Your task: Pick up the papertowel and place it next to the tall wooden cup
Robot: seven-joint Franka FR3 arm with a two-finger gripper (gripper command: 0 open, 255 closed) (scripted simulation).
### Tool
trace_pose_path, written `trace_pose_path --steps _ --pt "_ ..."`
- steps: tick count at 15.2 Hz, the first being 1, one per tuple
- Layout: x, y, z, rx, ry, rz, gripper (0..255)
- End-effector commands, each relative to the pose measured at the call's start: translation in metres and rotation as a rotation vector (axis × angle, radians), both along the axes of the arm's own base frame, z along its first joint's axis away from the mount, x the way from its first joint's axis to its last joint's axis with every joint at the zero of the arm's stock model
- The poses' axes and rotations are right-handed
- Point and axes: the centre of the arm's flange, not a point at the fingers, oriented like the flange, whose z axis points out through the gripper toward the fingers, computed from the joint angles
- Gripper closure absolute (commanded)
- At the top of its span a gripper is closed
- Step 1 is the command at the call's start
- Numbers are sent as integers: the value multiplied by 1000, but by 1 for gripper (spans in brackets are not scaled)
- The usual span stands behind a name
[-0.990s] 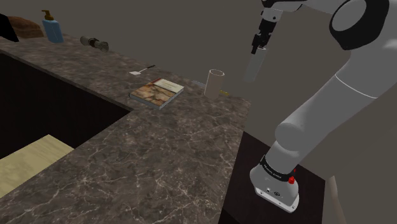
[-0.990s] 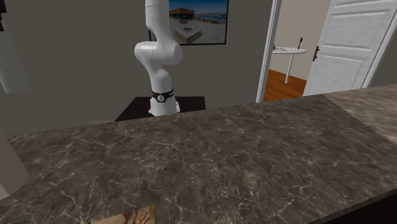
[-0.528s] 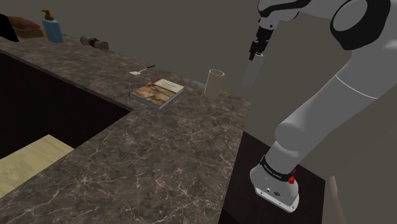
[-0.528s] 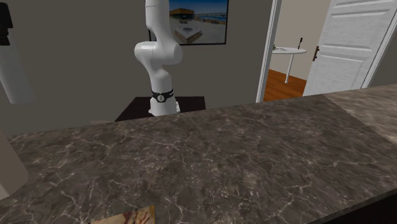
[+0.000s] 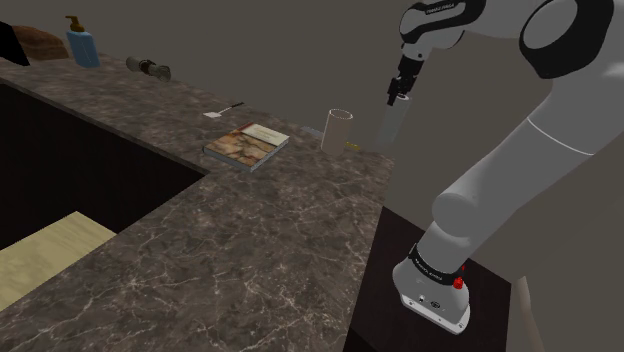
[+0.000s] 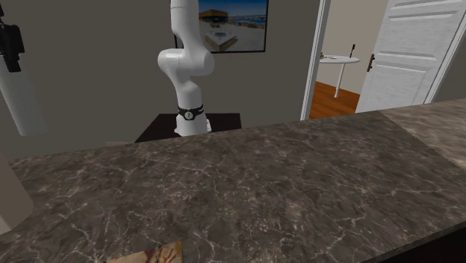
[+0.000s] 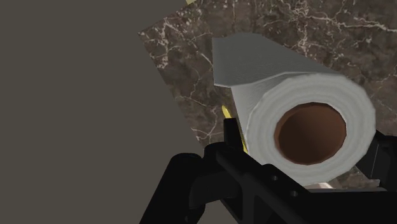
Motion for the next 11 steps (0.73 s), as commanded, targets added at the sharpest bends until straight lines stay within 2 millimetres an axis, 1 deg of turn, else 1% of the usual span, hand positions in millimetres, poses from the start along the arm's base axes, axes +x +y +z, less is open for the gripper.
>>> trace_pose_path --steps 1,11 --pt "-1 0 -11 0 0 0 255" --pt "-1 0 -64 0 0 0 255"
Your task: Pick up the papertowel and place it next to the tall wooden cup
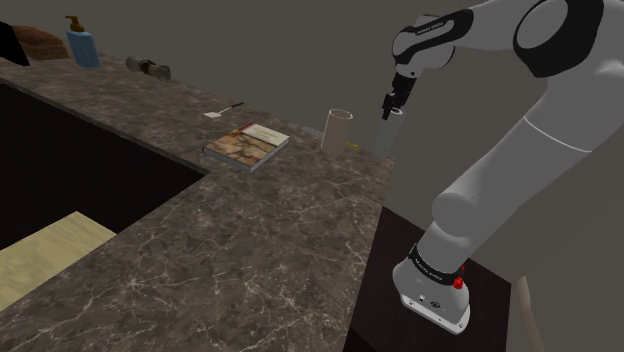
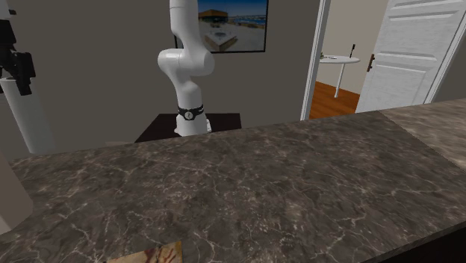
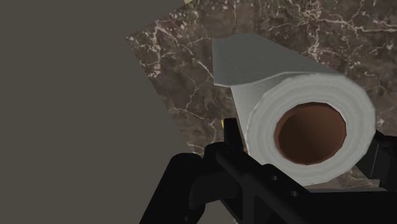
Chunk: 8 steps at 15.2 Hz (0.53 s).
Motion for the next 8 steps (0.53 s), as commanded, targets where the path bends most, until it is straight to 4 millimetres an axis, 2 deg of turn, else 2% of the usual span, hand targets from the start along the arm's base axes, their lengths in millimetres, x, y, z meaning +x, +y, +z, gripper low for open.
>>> trace_pose_path --steps 1,8 --pt "-1 0 -12 0 -1 0 255" --pt "-1 0 -49 0 -1 0 255"
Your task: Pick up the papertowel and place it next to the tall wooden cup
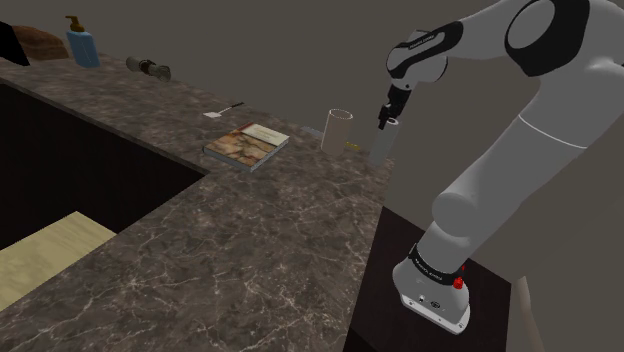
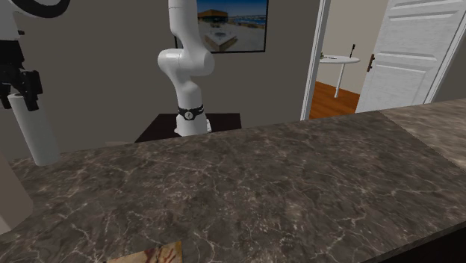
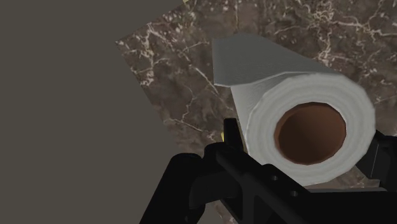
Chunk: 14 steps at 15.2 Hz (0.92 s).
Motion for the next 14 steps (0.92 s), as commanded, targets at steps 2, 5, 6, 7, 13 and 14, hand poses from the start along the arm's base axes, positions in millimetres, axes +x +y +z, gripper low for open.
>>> trace_pose_path --steps 2,5,6,7,13,14 --pt "-1 0 -11 0 0 0 255" --pt "-1 0 -11 0 0 0 255" --pt "-1 0 -11 0 0 0 255" --pt "-1 0 -11 0 0 0 255" --pt "-1 0 -11 0 0 0 0" --pt "-1 0 -11 0 0 0 0"
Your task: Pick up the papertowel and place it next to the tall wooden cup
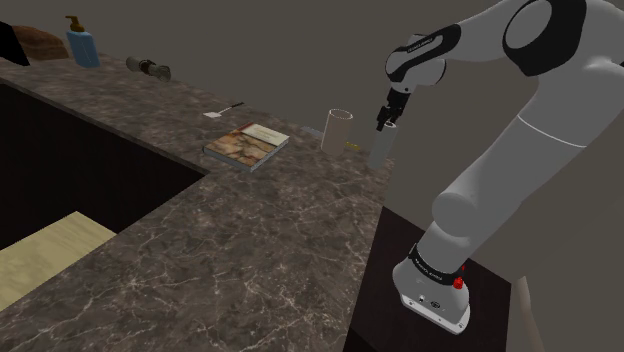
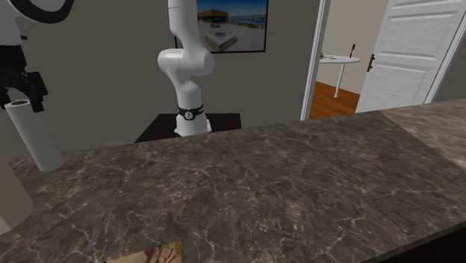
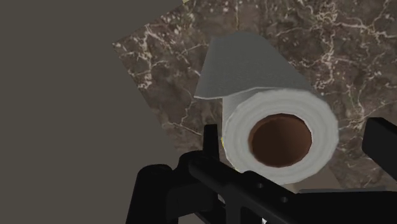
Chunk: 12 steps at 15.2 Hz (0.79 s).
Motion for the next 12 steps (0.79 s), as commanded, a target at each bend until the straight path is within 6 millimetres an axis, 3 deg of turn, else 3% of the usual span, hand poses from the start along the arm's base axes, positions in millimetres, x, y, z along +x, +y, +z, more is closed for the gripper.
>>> trace_pose_path --steps 1,5,12 --pt "0 0 0 0 0 0 0" --pt "-2 3 50 0 0 0 0" --pt "-2 3 50 0 0 0 0"
